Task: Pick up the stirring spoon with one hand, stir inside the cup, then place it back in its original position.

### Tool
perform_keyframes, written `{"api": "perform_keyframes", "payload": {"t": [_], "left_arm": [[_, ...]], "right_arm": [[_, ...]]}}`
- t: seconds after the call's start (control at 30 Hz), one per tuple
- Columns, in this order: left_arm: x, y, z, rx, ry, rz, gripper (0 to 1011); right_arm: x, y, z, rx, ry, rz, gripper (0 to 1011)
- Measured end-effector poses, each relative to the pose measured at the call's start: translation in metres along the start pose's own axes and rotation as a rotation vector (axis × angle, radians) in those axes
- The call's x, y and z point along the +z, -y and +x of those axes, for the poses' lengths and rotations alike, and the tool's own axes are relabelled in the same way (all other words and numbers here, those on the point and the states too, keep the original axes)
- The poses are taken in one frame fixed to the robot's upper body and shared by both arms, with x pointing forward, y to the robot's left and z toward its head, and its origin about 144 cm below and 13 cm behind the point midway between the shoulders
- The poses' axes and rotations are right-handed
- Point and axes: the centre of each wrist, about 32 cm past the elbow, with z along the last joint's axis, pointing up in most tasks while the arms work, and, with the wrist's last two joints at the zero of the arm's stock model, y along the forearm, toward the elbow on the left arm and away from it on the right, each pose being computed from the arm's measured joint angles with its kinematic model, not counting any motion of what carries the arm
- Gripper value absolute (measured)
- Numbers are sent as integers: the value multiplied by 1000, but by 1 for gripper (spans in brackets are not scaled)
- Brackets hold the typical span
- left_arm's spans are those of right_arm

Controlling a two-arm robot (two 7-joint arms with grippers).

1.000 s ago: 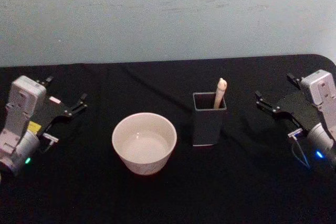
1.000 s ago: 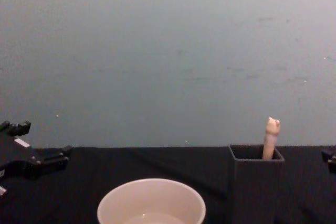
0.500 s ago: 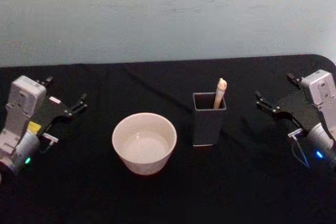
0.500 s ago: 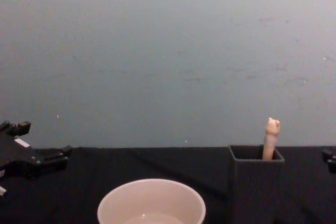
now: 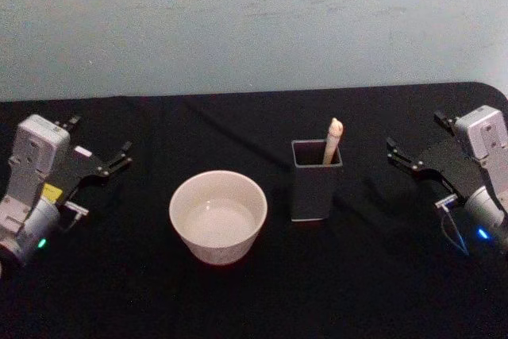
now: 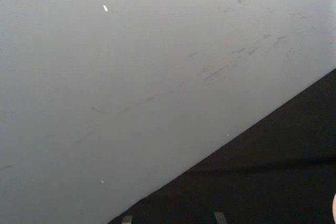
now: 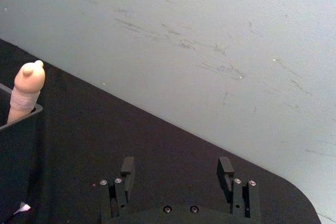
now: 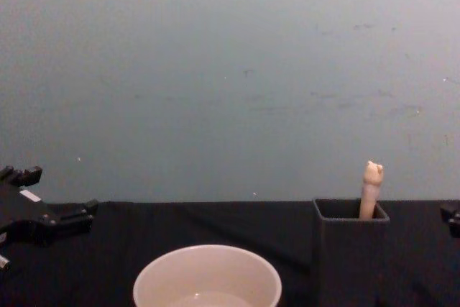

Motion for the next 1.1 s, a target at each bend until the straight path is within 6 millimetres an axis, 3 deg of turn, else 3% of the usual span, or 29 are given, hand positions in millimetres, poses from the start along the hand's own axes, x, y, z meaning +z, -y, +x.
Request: {"api": "perform_keyframes", "payload": {"t": [1.1], "left_arm": [[0,0,0,0,0,0,1001]], "right_arm": [[0,0,0,0,0,0,1000]]}}
